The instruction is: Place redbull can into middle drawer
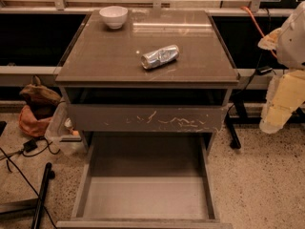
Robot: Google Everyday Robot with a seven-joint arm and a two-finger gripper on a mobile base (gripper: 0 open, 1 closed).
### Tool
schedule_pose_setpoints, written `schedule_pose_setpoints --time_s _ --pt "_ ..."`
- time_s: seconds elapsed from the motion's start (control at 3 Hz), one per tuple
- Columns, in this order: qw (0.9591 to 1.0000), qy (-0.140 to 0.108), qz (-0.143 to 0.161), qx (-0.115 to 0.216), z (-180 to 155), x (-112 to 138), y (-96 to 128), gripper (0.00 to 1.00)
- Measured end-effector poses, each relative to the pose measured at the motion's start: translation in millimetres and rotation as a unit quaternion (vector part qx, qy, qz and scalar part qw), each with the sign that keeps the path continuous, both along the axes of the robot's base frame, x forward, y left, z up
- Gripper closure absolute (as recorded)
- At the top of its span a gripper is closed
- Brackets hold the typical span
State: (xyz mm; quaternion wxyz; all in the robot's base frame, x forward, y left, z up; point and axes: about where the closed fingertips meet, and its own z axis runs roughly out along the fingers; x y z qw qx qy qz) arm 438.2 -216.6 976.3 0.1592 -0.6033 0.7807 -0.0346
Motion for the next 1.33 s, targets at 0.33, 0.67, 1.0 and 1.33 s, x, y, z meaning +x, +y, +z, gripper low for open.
schedule_pose_setpoints --time_s 0.33,0.67,1.0,1.33 --pt "1.0 -0.008 0.001 0.0 1 3 1 0.0" --pt "0.999 -0.035 0.028 0.001 -8 41 12 0.0" --pt "0.9963 -0.051 0.067 0.011 -26 96 30 0.0" --pt "0.9928 -0.047 0.104 0.037 -56 146 58 0.0"
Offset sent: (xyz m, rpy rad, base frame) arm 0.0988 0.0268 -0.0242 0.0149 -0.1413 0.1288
